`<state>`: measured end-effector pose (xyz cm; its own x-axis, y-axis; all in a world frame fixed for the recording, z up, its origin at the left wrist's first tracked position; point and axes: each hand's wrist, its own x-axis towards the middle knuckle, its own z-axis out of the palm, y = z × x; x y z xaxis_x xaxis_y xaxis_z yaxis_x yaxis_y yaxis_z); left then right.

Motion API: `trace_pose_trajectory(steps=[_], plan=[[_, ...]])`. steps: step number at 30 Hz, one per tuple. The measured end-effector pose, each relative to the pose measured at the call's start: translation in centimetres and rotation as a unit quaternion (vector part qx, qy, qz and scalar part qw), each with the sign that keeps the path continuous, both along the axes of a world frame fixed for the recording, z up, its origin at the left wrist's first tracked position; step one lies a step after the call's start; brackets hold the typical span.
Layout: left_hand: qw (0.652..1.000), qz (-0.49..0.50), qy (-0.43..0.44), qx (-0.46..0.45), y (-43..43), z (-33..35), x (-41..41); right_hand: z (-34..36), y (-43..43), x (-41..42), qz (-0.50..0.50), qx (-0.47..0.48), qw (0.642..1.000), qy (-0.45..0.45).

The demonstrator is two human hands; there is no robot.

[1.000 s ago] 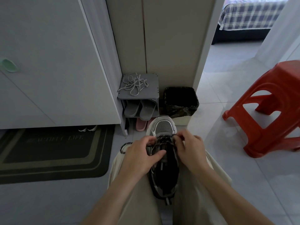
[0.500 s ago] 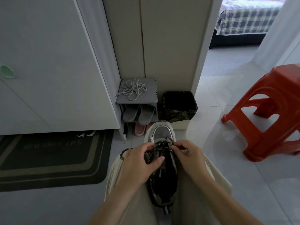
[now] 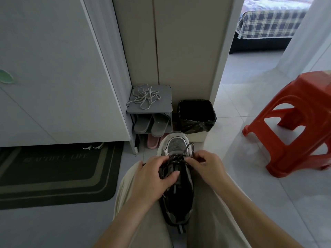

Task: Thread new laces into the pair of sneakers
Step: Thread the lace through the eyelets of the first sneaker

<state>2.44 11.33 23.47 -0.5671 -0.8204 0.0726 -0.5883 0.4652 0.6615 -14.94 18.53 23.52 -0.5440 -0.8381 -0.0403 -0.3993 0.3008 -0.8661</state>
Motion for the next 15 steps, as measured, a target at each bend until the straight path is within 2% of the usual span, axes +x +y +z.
trace_pose_trajectory(steps=[3,7,9,12,13,15], plan=[[1.000,-0.001,-0.008,-0.002,0.1,0.0,0.0,-0.3,0.3,0.2,-0.003,-0.016,0.999,-0.051],[1.000,0.006,-0.013,-0.004,0.1,0.0,0.1,0.5,0.1,0.0,0.035,0.011,0.999,0.027],[1.000,0.006,-0.012,-0.006,0.0,0.2,0.0,1.3,-0.4,-0.8,0.002,-0.013,0.999,0.050],[1.000,-0.001,-0.012,-0.006,0.0,0.2,0.0,2.9,-1.2,-2.5,-0.108,-0.097,0.989,-0.001],[1.000,-0.002,-0.010,-0.005,0.0,0.2,0.0,3.2,-1.2,-2.8,-0.117,-0.106,0.987,-0.012],[1.000,0.000,-0.006,-0.008,0.0,0.1,0.1,3.2,-0.8,-2.6,-0.073,-0.063,0.995,-0.004]])
